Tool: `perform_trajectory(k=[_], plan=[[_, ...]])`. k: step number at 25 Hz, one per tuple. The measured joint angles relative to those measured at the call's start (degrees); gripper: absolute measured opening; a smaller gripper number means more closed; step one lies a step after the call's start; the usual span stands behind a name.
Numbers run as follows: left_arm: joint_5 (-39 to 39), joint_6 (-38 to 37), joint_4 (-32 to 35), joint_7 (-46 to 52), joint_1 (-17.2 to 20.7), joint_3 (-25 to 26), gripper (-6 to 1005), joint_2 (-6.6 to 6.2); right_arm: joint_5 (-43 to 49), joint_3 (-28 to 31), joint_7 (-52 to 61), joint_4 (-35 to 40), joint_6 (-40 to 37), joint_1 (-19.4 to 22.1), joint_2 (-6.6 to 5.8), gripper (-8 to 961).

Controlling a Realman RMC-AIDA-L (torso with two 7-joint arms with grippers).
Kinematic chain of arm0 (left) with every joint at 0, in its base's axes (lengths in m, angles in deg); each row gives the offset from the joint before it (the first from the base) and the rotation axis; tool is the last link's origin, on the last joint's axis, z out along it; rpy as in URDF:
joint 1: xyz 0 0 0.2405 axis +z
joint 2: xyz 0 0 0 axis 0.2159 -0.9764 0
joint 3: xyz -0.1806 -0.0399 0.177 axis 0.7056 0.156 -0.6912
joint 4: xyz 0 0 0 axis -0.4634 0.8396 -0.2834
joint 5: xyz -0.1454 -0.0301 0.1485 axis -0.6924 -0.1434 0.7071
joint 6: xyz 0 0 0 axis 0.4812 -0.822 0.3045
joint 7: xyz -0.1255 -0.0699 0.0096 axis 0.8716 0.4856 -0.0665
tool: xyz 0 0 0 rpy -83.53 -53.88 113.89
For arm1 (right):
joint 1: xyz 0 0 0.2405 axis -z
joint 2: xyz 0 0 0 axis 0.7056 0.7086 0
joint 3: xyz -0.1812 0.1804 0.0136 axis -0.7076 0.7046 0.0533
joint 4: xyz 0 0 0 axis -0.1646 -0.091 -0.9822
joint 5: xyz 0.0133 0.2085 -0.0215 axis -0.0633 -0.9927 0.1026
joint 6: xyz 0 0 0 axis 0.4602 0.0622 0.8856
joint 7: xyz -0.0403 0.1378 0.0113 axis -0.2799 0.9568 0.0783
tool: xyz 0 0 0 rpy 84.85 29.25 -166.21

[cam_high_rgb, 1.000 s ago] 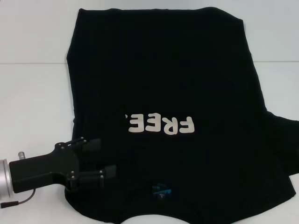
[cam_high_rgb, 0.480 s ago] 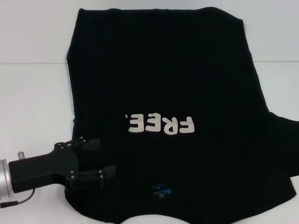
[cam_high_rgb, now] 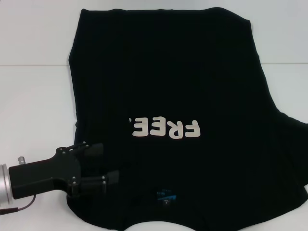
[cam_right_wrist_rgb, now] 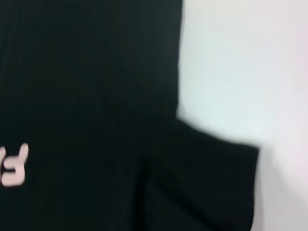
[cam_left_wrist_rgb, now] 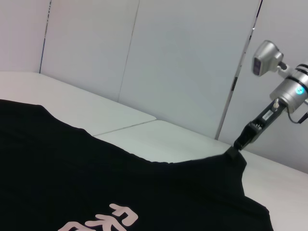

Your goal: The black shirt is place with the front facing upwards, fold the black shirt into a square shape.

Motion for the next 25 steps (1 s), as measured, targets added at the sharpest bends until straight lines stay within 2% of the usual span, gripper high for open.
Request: perform_trajectory(k=[4, 10, 21, 25], plan=[[0.0, 0.0, 0.1, 0.4, 0.0, 0.0, 930, 0.0, -2.8, 0.1, -0.2, 2.3, -1.1, 0.9, -0.46, 64], [0.1, -0.1, 0.3, 0.7, 0.0, 0.0, 930, 0.0, -3.9, -0.3, -1.0, 2.5, -1.3, -0.6, -0.14, 81], [0.1, -0.1, 0.3, 0.8, -0.1, 0.0, 929, 0.0, -7.3, -5.5, -1.3, 1.2, -3.0, -5.5, 2.33, 117], [0.1, 0.0, 0.3, 0.8, -0.1, 0.0, 929, 0.0, -7.8, -8.1, -1.3, -1.0, -1.6, -6.9, 2.85, 131]])
